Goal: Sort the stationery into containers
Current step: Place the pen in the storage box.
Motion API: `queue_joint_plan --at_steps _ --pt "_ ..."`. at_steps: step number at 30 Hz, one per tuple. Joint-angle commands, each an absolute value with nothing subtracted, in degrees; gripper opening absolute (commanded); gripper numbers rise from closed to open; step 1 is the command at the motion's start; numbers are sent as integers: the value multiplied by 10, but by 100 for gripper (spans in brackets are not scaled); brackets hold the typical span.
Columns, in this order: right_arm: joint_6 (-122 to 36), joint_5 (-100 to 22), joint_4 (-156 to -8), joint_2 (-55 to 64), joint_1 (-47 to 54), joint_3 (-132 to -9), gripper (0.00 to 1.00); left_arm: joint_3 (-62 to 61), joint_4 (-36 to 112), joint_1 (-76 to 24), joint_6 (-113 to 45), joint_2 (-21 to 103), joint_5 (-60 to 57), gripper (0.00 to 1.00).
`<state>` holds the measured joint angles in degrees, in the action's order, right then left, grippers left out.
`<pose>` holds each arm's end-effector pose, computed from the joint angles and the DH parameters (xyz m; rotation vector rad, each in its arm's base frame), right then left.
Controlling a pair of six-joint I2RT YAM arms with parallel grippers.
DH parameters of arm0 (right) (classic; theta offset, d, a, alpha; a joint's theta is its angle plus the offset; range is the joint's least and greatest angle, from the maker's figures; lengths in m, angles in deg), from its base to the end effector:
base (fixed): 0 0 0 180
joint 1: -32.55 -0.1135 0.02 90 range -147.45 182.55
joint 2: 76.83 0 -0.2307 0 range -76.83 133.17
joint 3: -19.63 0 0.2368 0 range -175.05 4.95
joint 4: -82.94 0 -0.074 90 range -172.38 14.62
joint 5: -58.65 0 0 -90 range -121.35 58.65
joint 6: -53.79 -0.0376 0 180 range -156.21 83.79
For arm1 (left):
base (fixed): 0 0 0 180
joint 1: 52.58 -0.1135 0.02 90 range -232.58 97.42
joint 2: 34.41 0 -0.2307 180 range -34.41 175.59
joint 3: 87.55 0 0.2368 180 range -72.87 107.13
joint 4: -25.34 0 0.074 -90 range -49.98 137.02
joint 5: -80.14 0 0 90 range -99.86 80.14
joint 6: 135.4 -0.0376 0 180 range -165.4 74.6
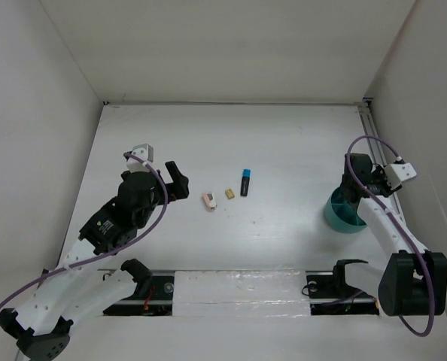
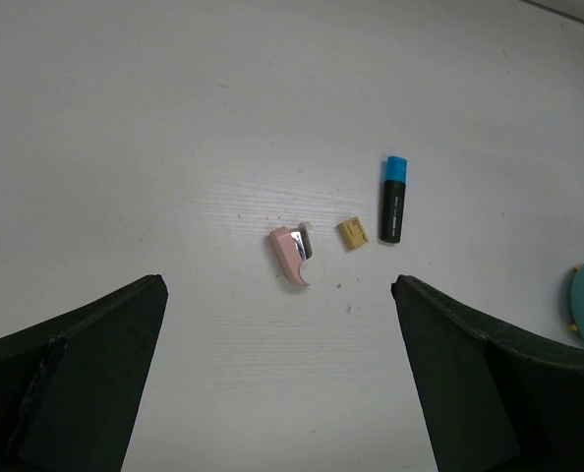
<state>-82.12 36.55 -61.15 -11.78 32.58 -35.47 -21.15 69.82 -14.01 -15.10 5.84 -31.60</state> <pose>0.2173 -0.0350 0.2185 1.1986 1.5211 -0.8631 0.1337 -0.0888 0.3327 -0.1242 1.8900 -0.4690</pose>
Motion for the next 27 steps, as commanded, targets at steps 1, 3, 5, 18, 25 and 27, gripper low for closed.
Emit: queue_joint_plan --at_steps 1,3,5,18,25,27 --pt "-835 371 -598 -123 329 -383 0 -205 686 -137 -159 51 -327 100" --pt "-817 359 -617 -130 329 -383 0 -205 686 -137 -159 51 -327 100" --pt "-811 359 -625 -143 329 -377 3 -205 686 -137 -159 51 -327 100" --pt "-786 331 -644 -128 329 -377 13 -205 686 -137 -159 51 -327 100" --pt "-762 311 -666 -128 329 -377 29 -205 686 -137 -159 51 -327 100" --pt "-757 306 -674 -134 329 -372 35 -205 686 -137 -159 57 -327 100"
